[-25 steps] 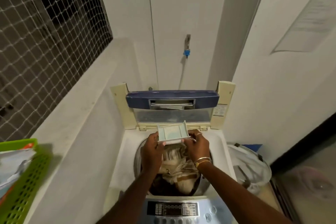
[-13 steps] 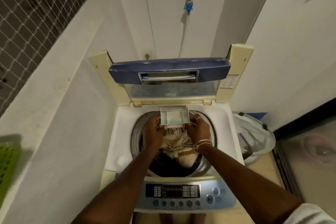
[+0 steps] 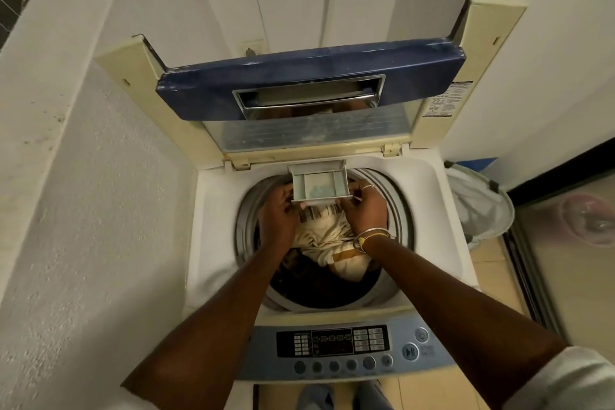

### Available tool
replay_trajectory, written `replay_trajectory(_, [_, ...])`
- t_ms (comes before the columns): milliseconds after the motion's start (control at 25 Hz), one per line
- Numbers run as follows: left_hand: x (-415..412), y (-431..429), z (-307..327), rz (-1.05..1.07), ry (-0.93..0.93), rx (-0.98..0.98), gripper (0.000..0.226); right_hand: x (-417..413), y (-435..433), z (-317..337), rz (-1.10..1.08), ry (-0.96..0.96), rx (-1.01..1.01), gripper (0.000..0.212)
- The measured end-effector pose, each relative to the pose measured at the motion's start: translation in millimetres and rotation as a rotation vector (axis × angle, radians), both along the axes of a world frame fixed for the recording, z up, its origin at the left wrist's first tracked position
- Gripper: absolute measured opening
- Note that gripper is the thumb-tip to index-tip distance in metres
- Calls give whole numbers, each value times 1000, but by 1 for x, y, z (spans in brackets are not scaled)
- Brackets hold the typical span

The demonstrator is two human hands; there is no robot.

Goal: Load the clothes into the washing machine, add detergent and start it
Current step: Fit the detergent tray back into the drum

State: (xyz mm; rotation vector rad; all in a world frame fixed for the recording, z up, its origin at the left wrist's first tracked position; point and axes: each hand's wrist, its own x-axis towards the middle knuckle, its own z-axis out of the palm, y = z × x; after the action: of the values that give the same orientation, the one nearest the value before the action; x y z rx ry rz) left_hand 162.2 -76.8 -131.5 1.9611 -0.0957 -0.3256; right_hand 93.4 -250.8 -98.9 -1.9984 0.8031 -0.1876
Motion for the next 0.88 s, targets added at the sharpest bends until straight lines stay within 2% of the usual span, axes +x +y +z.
replay_trajectory(400, [5, 0, -1, 31, -1, -75, 46, 4, 6, -12, 10, -68, -72, 21])
replay_trajectory(880, [9, -4, 5, 23, 2, -64, 42, 5, -1, -17, 41, -91, -58, 23])
